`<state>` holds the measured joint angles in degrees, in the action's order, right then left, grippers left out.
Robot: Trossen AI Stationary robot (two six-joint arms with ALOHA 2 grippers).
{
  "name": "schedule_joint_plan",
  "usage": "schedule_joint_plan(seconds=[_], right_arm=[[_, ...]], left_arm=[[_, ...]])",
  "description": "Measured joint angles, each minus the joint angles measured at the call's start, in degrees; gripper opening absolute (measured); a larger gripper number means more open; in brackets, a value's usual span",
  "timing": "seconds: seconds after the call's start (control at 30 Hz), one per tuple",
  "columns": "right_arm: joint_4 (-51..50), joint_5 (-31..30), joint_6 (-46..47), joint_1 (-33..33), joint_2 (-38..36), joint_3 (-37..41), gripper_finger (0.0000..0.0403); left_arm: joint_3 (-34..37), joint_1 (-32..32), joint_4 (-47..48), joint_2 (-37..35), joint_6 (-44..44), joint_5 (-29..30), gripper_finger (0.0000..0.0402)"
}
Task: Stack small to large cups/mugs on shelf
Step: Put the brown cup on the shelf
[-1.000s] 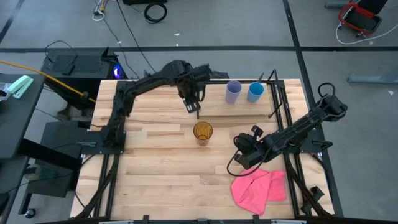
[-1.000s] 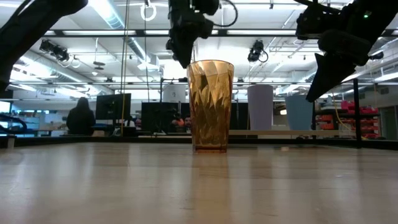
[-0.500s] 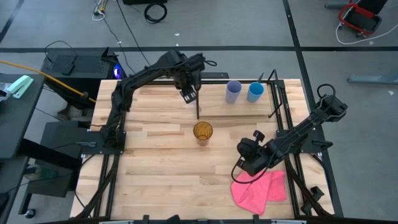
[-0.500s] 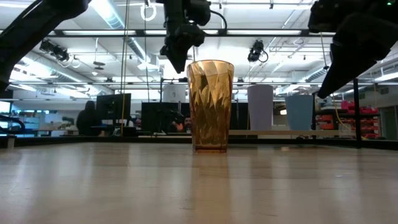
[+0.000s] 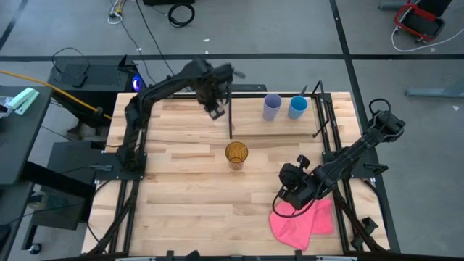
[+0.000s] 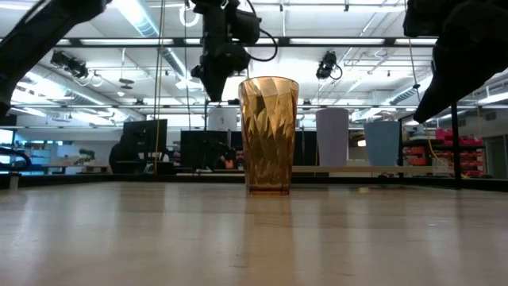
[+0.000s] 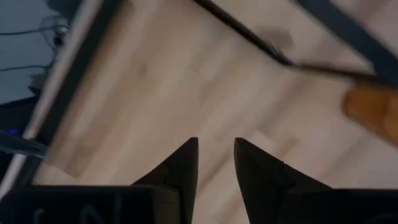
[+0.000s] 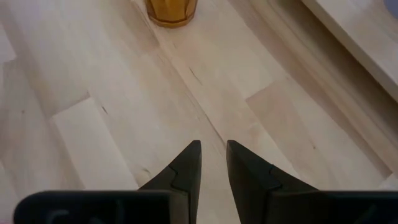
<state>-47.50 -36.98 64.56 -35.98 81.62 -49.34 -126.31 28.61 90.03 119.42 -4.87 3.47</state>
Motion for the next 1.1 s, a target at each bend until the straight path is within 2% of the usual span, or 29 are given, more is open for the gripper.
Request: schedule_joint_plan(seconds=[0.13, 0.23, 0.4, 0.6, 0.87, 1.1], right_arm=[[0.04, -1.26, -0.03, -0.33, -0.02, 0.0, 0.0084], [0.04, -2.14, -0.05, -0.31, -0.02, 0.0, 0.0084], [0.04, -3.03, -0.19, 0.41, -0.02, 0.0, 0.0084], [0.02, -3.49, -0.47, 4.06, -0.02, -1.2, 0.0084], [0.04, 0.15, -12.36, 13.13, -0.02, -8.92, 0.0084], [0.08, 9.82, -27.36, 24.57, -0.02, -21.03, 0.0084]], left_arm=[[12.04, -2.32, -0.52, -4.7, -0.35, 1.18, 0.0113], [22.44, -3.88, -4.25, -9.88, -0.76, 2.06, 0.0113], [37.59, -6.38, -16.09, -20.95, -1.6, 2.07, 0.0108], [52.09, -8.32, -26.36, -31.99, -4.01, 2.08, 0.0106], [68.52, -8.77, -33.28, -39.97, -8.74, 2.07, 0.0107], [77.64, -10.14, -42.16, -43.76, -9.56, 1.39, 0.0107]])
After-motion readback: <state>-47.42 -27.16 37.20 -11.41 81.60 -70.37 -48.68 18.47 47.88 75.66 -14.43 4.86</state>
